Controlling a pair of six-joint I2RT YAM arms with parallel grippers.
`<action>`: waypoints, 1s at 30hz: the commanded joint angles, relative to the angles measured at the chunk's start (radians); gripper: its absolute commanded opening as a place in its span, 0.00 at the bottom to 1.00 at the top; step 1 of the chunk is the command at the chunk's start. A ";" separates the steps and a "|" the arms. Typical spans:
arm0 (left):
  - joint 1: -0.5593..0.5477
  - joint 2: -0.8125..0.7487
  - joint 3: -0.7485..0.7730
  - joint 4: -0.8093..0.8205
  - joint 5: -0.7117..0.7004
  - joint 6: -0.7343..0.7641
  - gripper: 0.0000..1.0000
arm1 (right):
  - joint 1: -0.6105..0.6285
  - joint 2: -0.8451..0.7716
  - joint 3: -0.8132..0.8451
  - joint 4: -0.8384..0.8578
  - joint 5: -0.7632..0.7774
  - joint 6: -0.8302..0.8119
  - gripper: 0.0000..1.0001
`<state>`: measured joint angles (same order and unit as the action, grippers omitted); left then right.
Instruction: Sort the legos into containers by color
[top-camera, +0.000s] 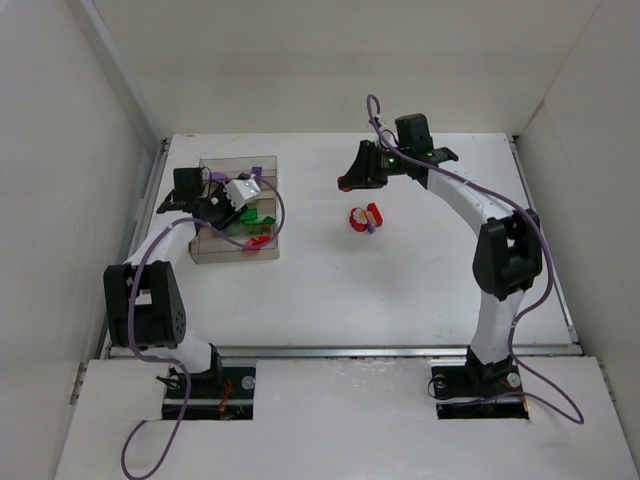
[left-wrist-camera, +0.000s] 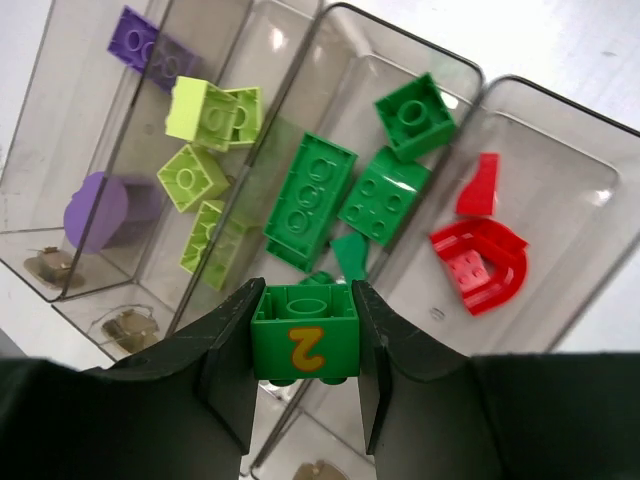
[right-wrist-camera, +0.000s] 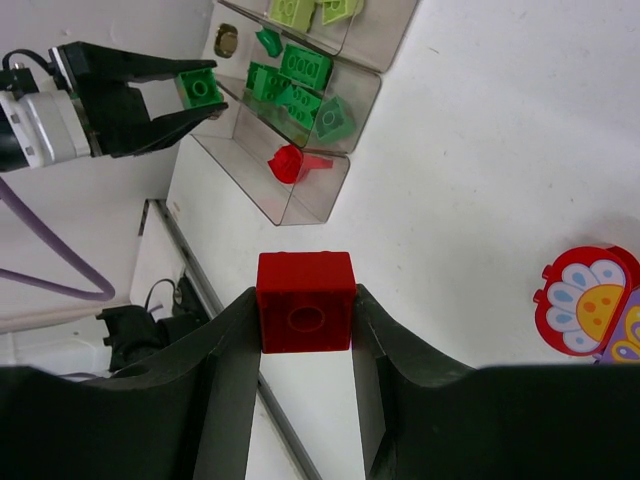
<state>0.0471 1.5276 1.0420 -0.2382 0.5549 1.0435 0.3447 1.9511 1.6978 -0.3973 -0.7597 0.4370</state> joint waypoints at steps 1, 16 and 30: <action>-0.003 0.016 -0.019 0.152 -0.021 -0.068 0.00 | 0.010 0.008 0.049 0.005 -0.018 -0.018 0.00; -0.003 0.059 -0.039 0.200 -0.064 -0.074 0.53 | 0.010 0.037 0.091 -0.023 -0.009 -0.018 0.00; 0.011 0.039 0.162 0.197 -0.157 -0.513 0.73 | 0.102 0.101 0.275 -0.155 0.101 -0.124 0.00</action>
<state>0.0460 1.5951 1.1027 -0.0734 0.4389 0.7692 0.3820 2.0300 1.8690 -0.5114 -0.7094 0.3832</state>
